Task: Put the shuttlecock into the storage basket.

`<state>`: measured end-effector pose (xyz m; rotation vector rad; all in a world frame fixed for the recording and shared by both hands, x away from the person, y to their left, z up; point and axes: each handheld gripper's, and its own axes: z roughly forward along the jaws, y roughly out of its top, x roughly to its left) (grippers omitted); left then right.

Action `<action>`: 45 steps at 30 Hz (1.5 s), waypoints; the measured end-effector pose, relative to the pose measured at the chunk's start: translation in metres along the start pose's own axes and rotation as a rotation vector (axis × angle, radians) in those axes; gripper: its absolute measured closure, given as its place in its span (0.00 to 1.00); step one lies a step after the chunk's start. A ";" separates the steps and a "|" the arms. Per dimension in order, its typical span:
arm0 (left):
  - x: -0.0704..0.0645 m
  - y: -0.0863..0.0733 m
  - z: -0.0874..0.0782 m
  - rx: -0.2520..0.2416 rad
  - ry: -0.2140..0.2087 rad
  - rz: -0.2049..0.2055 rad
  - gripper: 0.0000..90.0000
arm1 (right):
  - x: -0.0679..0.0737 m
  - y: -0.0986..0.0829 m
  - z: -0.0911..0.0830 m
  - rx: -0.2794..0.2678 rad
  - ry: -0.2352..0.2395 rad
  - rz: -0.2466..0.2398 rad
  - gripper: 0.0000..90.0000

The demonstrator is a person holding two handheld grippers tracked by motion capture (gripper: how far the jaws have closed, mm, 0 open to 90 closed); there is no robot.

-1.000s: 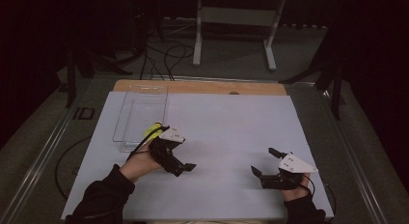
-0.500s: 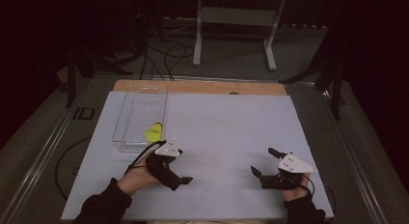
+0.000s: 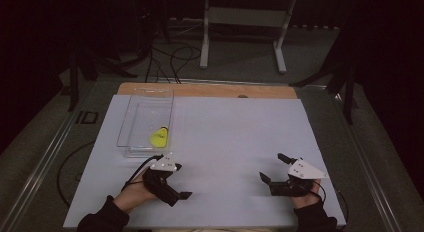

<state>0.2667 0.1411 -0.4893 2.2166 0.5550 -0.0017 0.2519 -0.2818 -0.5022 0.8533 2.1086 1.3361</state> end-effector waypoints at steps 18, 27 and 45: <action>0.007 -0.037 -0.026 -0.099 0.054 -0.054 0.00 | 0.001 0.000 0.001 0.006 0.009 -0.001 0.10; 0.013 -0.049 -0.034 -0.140 0.084 -0.083 0.00 | 0.001 0.000 0.001 0.004 0.009 0.001 0.10; 0.011 -0.056 -0.035 -0.215 0.210 -0.113 0.00 | 0.002 -0.001 0.000 0.008 0.017 0.001 0.10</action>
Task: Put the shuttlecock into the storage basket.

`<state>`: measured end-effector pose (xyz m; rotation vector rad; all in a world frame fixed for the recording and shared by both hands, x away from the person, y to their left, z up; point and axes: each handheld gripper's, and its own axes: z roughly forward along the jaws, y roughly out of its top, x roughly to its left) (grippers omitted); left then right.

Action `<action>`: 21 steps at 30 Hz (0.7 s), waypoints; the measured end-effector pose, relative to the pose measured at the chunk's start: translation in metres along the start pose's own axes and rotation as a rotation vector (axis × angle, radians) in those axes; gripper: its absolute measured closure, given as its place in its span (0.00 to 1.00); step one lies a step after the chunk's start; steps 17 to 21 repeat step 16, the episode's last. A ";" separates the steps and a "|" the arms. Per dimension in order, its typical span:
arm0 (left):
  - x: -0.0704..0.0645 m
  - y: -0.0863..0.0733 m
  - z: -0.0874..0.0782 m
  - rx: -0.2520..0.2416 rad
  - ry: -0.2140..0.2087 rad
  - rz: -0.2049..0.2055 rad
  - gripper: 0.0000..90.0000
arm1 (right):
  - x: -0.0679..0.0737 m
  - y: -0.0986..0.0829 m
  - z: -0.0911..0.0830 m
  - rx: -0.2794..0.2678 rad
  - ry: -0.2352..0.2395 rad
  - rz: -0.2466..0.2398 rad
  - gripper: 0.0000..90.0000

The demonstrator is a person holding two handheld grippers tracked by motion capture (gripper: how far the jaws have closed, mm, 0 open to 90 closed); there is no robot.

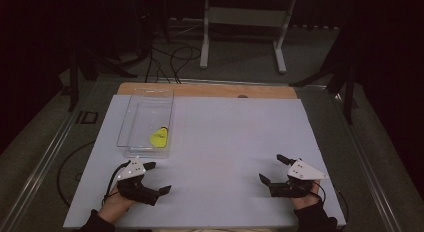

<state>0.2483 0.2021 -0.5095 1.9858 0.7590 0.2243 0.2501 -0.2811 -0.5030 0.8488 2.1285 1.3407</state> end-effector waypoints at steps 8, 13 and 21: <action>-0.001 0.000 0.000 -0.009 -0.016 -0.001 0.00 | 0.000 -0.001 0.001 0.007 0.006 0.006 0.10; 0.001 -0.001 -0.002 -0.024 -0.014 -0.008 0.00 | 0.000 -0.001 0.002 0.011 0.008 0.006 0.10; 0.001 -0.001 -0.001 -0.023 -0.017 -0.009 0.00 | 0.000 -0.002 0.003 0.015 0.008 0.009 0.10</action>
